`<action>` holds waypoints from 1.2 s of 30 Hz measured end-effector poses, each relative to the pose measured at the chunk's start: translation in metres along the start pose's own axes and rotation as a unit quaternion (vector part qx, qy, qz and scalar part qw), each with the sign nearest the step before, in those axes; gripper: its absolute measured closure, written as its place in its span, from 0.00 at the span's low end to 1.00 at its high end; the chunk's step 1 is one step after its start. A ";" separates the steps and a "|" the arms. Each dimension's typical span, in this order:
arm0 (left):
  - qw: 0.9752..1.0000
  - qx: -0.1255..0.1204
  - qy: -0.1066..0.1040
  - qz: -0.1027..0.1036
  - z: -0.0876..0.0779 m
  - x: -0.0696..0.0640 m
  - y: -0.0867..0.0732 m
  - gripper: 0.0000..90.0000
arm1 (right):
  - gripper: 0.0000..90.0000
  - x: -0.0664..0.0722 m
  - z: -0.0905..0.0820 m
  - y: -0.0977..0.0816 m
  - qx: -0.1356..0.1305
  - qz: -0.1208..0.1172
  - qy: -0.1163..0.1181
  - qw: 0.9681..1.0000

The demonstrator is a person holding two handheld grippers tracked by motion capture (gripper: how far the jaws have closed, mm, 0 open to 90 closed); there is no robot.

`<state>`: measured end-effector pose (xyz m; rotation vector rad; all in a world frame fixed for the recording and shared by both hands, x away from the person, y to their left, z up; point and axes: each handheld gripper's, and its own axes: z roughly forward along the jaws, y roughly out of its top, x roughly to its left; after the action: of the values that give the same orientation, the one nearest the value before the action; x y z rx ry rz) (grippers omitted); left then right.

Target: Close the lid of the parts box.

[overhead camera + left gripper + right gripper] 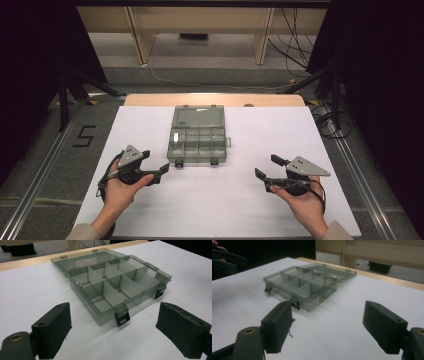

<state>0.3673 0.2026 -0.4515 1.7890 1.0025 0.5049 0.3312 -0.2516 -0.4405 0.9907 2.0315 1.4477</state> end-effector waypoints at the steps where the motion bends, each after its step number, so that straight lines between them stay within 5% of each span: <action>1: 1.000 -0.001 0.002 0.002 0.002 0.002 0.003 0.14 | 0.27 0.000 -0.002 0.001 0.010 -0.002 -0.001 1.000; 9: 1.000 0.011 0.013 -0.022 0.038 0.029 0.034 0.19 | 0.27 0.004 0.001 -0.001 0.010 0.001 0.006 1.000; 13: 0.999 0.037 0.025 -0.029 0.069 0.046 0.057 0.23 | 0.27 0.004 0.002 -0.002 0.009 -0.001 0.011 1.000; 15: 0.997 0.064 0.029 -0.016 0.085 0.057 0.068 0.26 | 0.27 0.005 0.002 -0.002 0.009 0.002 0.015 1.000; 20: 0.994 0.087 0.045 -0.047 0.123 0.078 0.090 0.38 | 0.27 0.005 0.002 -0.003 0.011 0.002 0.012 1.000; 24: 0.991 0.111 0.055 -0.056 0.141 0.087 0.100 0.41 | 0.27 0.004 0.003 -0.003 0.010 0.009 0.018 1.000; 28: 0.982 0.142 0.083 -0.087 0.168 0.100 0.105 0.49 | 0.27 0.004 0.003 -0.004 0.007 0.008 0.019 1.000; 32: 0.977 0.161 0.096 -0.097 0.182 0.100 0.103 0.65 | 0.28 0.003 0.000 -0.003 0.018 0.010 0.015 1.000; 36: 0.972 0.177 0.108 -0.111 0.190 0.102 0.096 0.69 | 0.28 0.002 0.001 -0.005 0.009 0.013 0.020 1.000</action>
<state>0.6001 0.1634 -0.4571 1.9278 1.5014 0.4038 0.3288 -0.2502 -0.4455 1.0056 2.0721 1.4757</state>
